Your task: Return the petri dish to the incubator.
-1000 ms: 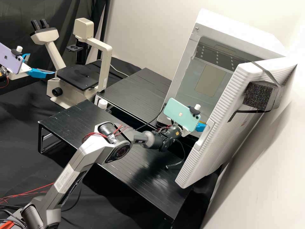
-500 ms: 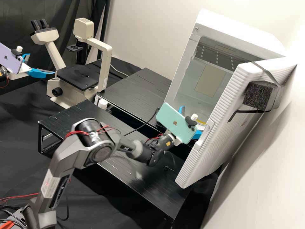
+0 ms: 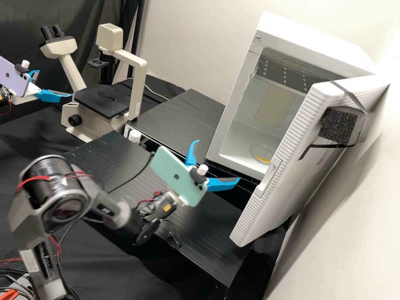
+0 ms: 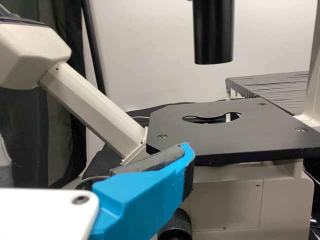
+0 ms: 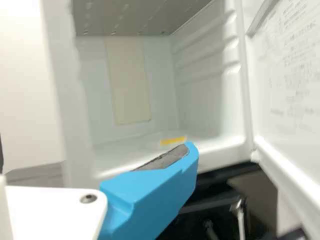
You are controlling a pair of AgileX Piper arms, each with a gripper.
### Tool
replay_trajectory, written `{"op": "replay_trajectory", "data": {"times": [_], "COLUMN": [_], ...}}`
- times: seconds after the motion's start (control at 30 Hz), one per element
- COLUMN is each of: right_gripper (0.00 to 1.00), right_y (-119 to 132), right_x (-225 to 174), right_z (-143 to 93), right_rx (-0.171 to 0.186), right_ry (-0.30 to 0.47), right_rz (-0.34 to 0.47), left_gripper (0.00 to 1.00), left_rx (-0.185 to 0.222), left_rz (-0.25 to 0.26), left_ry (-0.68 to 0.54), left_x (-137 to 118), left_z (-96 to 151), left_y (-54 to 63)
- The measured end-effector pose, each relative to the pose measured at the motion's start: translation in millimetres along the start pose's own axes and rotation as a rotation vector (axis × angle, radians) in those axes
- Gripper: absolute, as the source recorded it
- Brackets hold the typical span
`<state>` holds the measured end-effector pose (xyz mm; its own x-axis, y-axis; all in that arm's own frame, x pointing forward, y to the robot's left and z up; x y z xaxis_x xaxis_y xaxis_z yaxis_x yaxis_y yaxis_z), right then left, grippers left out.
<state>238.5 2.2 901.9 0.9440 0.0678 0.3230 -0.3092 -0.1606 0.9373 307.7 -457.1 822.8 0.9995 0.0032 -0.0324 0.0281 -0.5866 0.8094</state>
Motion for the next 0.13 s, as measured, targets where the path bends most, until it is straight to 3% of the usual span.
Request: {"op": "replay_trajectory", "data": {"times": [0.13], "right_gripper": [1.0], "right_y": [-4.0], "right_x": [-28.6], "right_z": [-9.4], "right_rx": [0.032], "right_ry": [0.004], "right_rz": [-0.002], "left_gripper": [1.0], "left_rx": [0.0], "left_rz": [0.0], "left_ry": [0.0], "left_x": [0.0], "left_z": [0.0], "left_y": [0.0]}}
